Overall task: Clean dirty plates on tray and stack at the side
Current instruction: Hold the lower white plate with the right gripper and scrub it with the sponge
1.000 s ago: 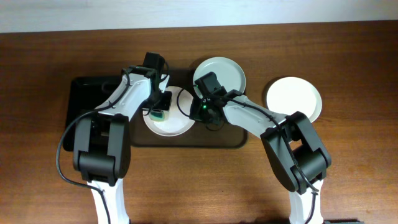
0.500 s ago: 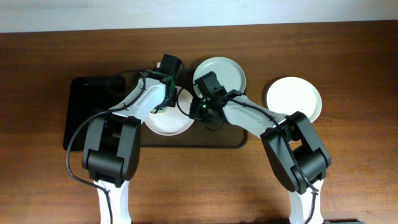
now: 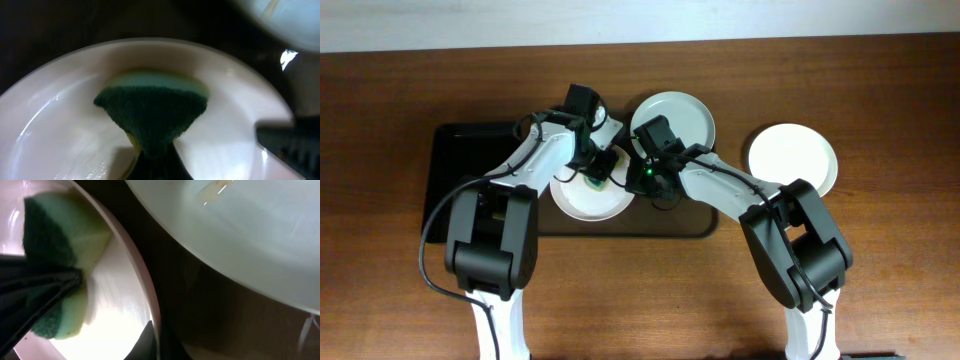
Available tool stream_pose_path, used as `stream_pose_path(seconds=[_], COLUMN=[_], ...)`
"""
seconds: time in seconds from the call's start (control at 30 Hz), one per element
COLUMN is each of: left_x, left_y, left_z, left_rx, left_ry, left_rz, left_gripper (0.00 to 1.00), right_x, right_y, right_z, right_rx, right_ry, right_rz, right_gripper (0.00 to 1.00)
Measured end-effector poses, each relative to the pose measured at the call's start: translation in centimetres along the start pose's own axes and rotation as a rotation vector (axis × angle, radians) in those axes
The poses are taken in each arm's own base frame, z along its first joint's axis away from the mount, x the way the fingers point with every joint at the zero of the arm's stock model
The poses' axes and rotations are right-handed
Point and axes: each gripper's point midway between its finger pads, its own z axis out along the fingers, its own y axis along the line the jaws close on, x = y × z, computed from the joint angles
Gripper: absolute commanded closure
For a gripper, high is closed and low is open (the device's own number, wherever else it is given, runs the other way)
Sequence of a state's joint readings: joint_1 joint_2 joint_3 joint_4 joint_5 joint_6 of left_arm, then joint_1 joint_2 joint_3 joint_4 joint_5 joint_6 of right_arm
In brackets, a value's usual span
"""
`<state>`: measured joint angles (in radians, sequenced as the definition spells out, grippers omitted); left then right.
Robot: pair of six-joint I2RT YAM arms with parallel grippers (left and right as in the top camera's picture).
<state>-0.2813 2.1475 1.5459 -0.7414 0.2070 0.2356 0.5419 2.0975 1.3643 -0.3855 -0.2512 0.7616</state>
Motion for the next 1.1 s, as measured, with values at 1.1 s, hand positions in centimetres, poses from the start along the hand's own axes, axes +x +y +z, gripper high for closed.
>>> stream_pose_path(seconds=[1.1], left_x=[-0.9], left_y=[4.1], left_z=[-0.4], left_rx=[-0.117], left_ry=[-0.069], left_rz=[-0.286], left_gripper=[0.99], right_x=[-0.5], right_y=[-0.3], right_z=[-0.1], right_rx=[-0.002], right_ry=[-0.008], right_rz=[0.018], right_gripper=[0.96])
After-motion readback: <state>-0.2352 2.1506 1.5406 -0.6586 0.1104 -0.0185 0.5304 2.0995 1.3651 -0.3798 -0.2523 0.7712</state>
